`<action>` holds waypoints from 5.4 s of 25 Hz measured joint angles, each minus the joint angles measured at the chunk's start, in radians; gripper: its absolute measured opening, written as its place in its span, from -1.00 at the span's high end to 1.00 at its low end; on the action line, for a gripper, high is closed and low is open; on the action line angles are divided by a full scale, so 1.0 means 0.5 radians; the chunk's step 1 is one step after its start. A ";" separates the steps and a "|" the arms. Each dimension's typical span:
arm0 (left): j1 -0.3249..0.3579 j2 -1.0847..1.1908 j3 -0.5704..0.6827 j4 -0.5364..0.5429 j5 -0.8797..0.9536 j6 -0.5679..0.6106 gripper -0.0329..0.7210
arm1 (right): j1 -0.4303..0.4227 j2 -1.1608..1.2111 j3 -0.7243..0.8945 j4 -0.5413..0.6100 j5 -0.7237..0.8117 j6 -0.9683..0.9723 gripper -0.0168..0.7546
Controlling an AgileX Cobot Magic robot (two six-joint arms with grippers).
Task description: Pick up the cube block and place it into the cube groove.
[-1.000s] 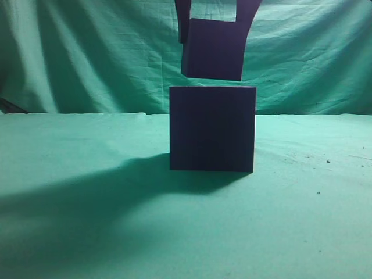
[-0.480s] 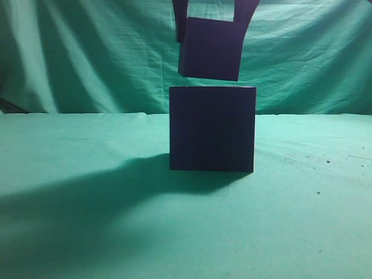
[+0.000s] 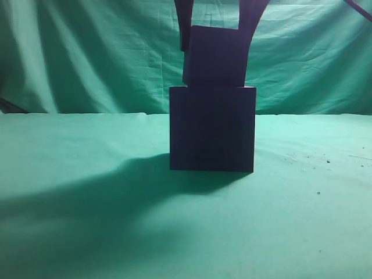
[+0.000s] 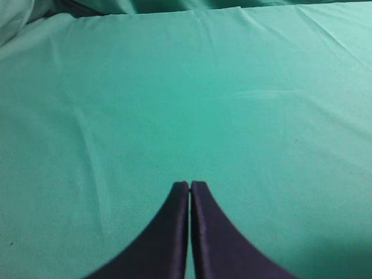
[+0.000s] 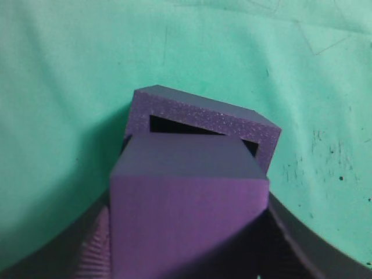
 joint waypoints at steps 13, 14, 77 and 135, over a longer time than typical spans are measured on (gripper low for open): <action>0.000 0.000 0.000 0.000 0.000 0.000 0.91 | 0.000 -0.003 0.012 0.036 -0.012 0.339 -0.18; 0.000 0.000 0.000 0.000 0.000 0.000 0.91 | 0.000 -0.003 0.012 0.050 -0.012 0.344 -0.18; 0.000 0.000 0.000 0.000 0.000 0.000 0.91 | 0.000 -0.136 -0.126 -0.015 0.014 -0.070 -0.06; 0.000 0.000 0.000 0.000 0.000 0.000 0.91 | -0.545 -3.039 2.153 0.086 -1.200 -1.095 0.96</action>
